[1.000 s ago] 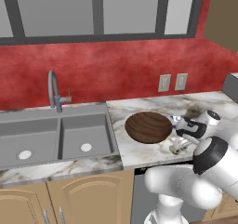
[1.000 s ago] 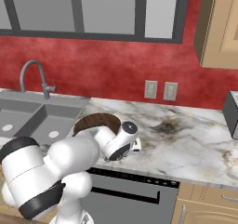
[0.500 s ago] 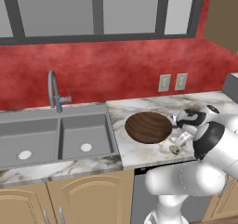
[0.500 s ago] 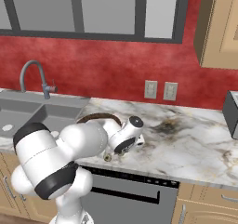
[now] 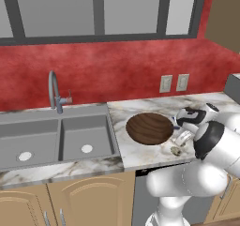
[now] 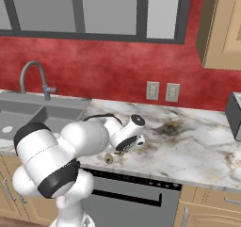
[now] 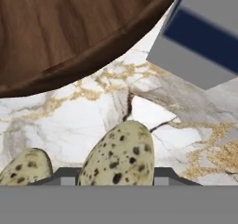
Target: Gather the eggs and milk located in the vicinity of the sink area and place them right next to the bowl.
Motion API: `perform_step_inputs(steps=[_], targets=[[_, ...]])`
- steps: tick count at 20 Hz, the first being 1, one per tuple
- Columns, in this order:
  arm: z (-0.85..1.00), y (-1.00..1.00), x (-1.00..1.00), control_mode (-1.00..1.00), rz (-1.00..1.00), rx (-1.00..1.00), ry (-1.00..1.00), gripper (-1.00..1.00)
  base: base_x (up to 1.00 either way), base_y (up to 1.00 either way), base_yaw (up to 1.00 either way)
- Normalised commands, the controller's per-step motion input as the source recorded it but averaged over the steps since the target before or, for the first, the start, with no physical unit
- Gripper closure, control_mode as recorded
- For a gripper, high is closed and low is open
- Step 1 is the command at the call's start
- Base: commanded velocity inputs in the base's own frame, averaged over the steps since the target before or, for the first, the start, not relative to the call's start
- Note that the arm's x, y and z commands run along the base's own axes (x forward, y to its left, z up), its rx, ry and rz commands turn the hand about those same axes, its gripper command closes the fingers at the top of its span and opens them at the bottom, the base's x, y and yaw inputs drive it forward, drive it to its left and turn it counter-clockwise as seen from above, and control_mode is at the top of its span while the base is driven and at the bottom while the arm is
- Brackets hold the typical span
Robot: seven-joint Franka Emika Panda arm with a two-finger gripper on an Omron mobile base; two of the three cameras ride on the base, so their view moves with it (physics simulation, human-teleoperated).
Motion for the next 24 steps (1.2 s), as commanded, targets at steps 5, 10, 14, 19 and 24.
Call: perform_step_inputs(steps=[5, 10, 14, 19, 24], targets=[[0.00, 0.17, 0.00, -1.00, 0.00, 0.00, 0.00, 1.00, 0.00, 0.00, 0.00], [0.00, 0.01, 0.00, -1.00, 0.00, 0.00, -0.01, -1.00, 0.00, 0.00, 0.00], [0.00, 0.00, 0.00, -1.00, 0.00, 0.00, 0.00, -1.00, 0.00, 0.00, 0.00], [0.00, 0.00, 0.00, -1.00, 0.00, 0.00, 0.00, -1.00, 0.00, 0.00, 0.00], [0.32, 0.00, 0.00, -1.00, 0.00, 0.02, 0.00, -1.00, 0.00, 0.00, 0.00]])
